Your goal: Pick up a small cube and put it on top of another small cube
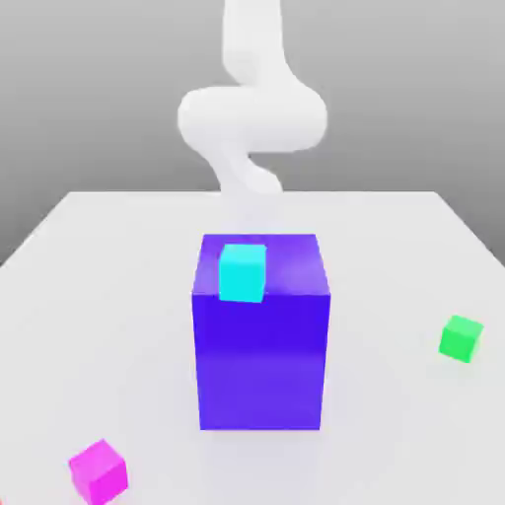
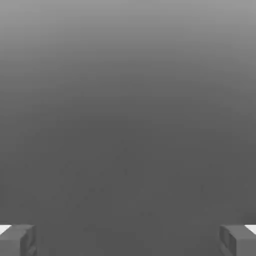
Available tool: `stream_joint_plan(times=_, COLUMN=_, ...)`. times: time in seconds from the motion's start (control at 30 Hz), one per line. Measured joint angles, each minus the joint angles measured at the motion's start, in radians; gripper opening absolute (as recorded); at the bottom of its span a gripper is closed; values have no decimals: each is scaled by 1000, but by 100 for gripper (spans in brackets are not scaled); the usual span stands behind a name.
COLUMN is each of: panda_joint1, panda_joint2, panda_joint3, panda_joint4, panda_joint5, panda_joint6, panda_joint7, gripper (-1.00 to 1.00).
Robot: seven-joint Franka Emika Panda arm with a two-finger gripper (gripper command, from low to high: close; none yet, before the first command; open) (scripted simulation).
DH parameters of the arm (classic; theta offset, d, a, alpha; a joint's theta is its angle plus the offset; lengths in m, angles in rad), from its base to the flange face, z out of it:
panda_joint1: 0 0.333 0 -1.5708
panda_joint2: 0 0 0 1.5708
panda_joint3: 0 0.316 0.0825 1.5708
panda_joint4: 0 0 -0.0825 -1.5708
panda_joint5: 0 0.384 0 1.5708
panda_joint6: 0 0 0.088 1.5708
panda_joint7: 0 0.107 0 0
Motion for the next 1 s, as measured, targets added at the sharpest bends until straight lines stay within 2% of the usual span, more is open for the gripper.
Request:
stream_joint_plan(times=0.3, panda_joint1=127, panda_joint2=304, panda_joint3=-208, panda_joint4=-17, panda_joint5=116, panda_joint6=86, panda_joint7=-387, gripper=0)
stream_joint_plan(times=0.5, panda_joint1=169, panda_joint2=508, panda_joint3=-308, panda_joint4=-27, panda_joint5=223, panda_joint6=140, panda_joint7=-662, gripper=0)
stream_joint_plan(times=0.77, panda_joint1=138, panda_joint2=777, panda_joint3=-353, panda_joint4=-41, panda_joint5=342, panda_joint6=213, panda_joint7=-1012, gripper=0)
stream_joint_plan(times=1.0, panda_joint1=73, panda_joint2=979, panda_joint3=-354, panda_joint4=-61, panda_joint5=334, panda_joint6=300, panda_joint7=-1241, gripper=0)
